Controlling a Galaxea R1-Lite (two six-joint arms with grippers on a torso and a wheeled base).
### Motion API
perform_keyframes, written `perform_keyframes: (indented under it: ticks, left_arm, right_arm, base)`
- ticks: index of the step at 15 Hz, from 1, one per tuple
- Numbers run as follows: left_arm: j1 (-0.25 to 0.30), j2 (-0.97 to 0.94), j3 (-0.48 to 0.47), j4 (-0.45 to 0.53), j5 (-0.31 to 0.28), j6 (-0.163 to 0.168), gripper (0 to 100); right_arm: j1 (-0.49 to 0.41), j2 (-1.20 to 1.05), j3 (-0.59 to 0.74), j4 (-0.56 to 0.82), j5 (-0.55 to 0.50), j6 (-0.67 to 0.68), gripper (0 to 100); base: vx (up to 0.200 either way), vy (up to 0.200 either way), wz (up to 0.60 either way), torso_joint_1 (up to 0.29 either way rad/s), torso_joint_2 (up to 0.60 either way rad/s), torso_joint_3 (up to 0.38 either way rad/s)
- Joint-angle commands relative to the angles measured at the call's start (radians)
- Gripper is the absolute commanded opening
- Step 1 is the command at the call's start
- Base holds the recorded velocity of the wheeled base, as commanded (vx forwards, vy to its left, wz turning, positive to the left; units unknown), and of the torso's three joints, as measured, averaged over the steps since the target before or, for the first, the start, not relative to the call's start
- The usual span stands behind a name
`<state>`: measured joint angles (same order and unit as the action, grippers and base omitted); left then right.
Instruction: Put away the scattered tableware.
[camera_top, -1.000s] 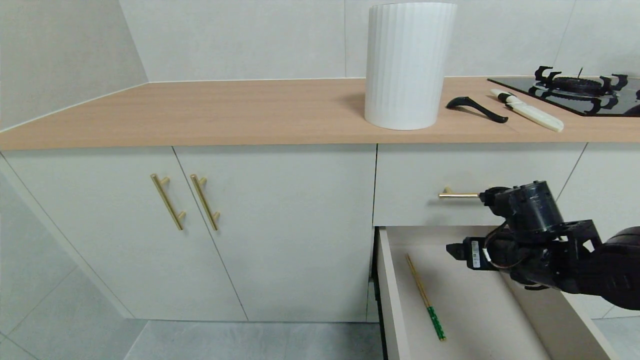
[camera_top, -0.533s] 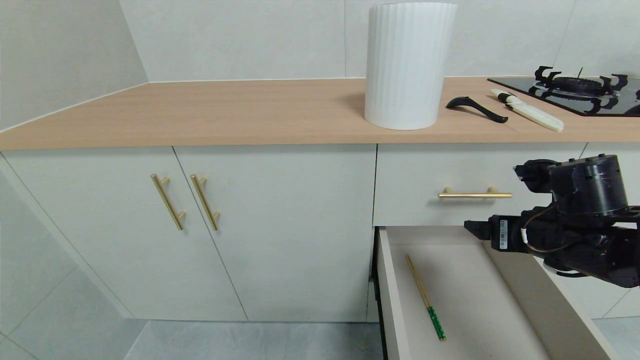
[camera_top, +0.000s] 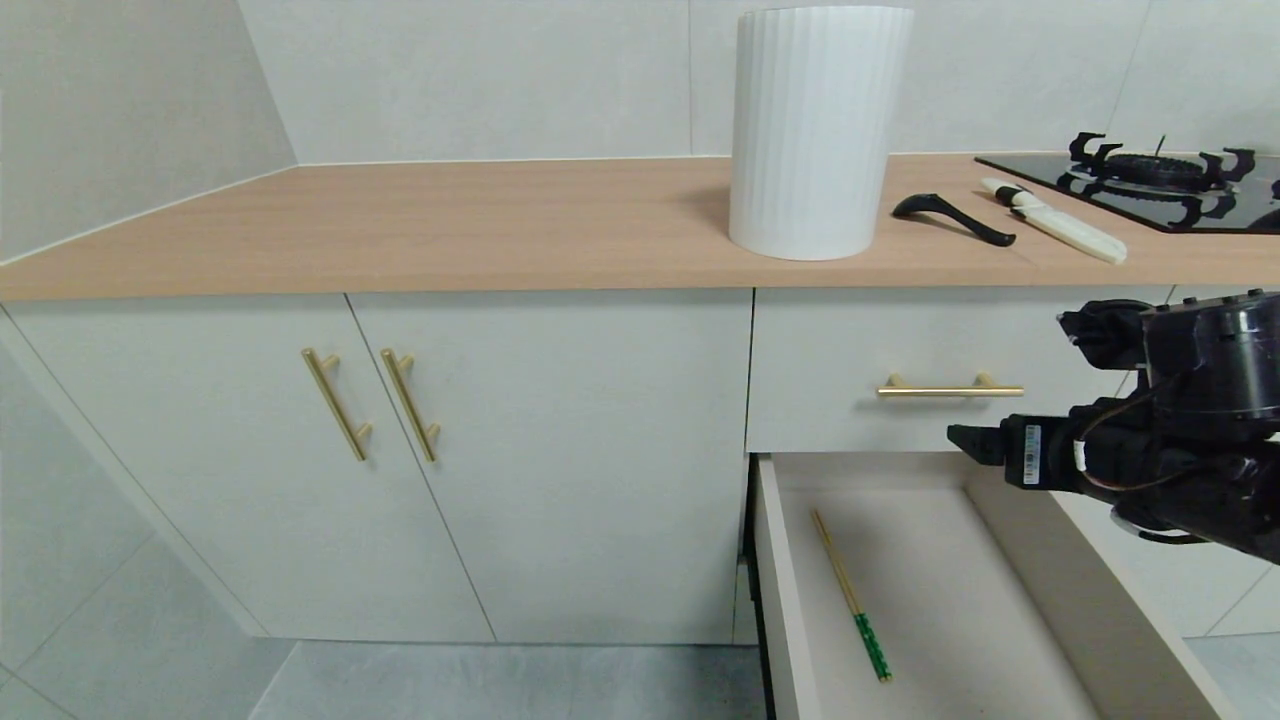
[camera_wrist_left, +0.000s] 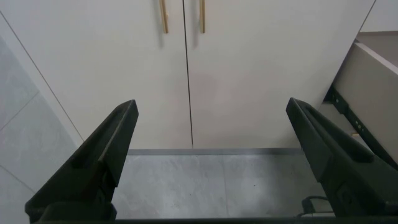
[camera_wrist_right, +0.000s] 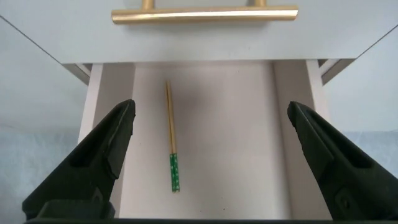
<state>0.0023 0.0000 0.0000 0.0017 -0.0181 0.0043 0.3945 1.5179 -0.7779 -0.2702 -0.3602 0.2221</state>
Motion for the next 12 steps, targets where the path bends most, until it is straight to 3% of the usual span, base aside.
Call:
perform_keyframes:
  ticks: [1,4,12]
  left_arm:
    - [-0.001,0.000,0.000,0.000,0.000,0.000,100]
    - [0.001,0.000,0.000,0.000,0.000,0.000,100]
    - [0.001,0.000,0.000,0.000,0.000,0.000,100]
  right_arm:
    - [-0.006,-0.012,0.000,-0.001,0.001,0.000,100]
    - [-0.008,-0.010,0.000,-0.001,0.001,-0.004,100]
    - [-0.008,-0.007,0.002,-0.001,0.001,-0.006,100]
  base:
    - [0.000,0.000,0.00,0.027,-0.18,-0.159]
    - [0.000,0.000,0.00,0.082,-0.25,-0.260]
    - [0.000,0.000,0.00,0.151,-0.48,-0.303]
